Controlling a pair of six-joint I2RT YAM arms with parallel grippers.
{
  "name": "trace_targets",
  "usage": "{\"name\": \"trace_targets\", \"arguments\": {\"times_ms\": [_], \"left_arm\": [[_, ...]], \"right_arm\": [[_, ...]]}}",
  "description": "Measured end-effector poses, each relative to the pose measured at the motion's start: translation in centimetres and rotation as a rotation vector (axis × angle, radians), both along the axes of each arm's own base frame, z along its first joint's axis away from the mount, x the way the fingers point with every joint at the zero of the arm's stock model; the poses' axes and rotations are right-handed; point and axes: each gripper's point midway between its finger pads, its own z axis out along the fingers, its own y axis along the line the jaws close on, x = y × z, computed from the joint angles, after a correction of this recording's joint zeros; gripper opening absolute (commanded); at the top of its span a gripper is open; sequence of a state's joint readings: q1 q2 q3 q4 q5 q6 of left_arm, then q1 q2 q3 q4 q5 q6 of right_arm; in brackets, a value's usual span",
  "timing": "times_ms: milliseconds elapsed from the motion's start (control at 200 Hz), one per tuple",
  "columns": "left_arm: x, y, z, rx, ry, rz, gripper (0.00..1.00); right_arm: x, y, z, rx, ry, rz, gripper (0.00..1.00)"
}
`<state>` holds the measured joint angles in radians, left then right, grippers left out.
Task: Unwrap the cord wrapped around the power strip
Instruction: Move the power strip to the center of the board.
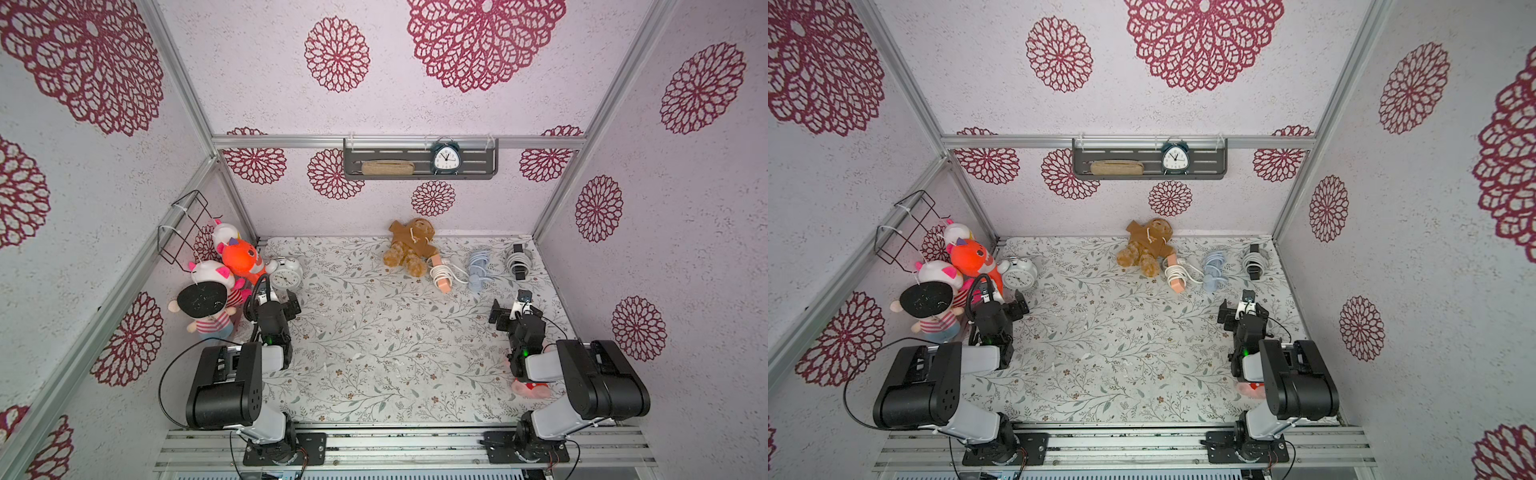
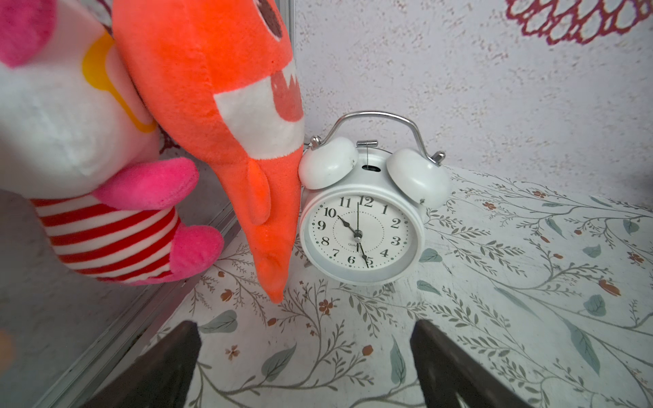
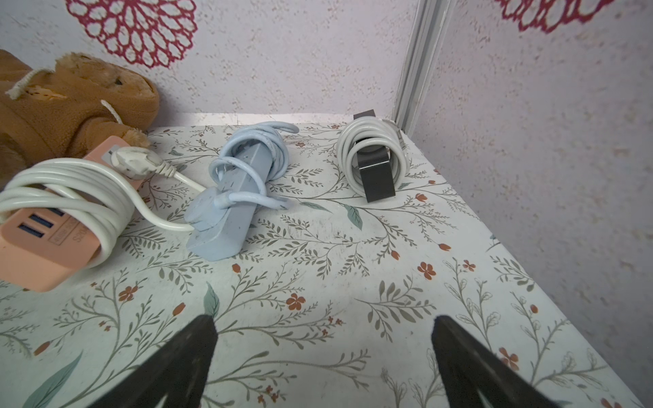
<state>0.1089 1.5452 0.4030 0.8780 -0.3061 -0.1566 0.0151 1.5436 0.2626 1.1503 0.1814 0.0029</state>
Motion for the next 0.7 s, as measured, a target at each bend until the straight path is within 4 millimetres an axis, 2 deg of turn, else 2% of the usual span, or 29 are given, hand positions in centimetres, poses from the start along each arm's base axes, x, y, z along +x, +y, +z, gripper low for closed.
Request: {"name": "trace_targets", "arguments": {"times_ms": [340,400,445,470,565,610,655,695], "left_arm": [[-0.1,0.2,-0.1,0.001,0.022,0.015,0.97],[-0.1,0.4,0.7,-0.005,0.054,0.031,0.97],[0.0,0.7,2.5,-0.007,0.043,0.048,0.97],[0.2,0.8,4.2,-0.012,0.019,0.058,0.97],[0.5,1.2,11.0,-0.046,-0.075,0.101,0.97],[0.5,1.3,13.5,-0.064,-0.106,0.114,0.97],[0.6,1.1,15.2,-0.082,-0.118,0.117,0.97],[0.7,0.5,15.9,-0.093,-0.107,0.111,0.97]], "right_arm": [[0.0,-0.1,-0.5,0.009,0.044,-0.005,0.99],[0.8,-0.1,0.4,0.013,0.093,-0.012,0.99],[2.0,-0.2,2.9,0.015,0.089,-0.017,0.99],[2.6,-0.3,4.5,0.020,0.085,-0.022,0.99],[5.0,-0.5,12.8,0.048,0.030,-0.038,0.99],[5.6,-0.5,16.3,0.068,0.011,-0.040,0.99],[5.9,-0.4,18.3,0.092,0.017,-0.032,0.99],[6.1,-0.2,19.0,0.107,0.043,-0.024,0.99]]}}
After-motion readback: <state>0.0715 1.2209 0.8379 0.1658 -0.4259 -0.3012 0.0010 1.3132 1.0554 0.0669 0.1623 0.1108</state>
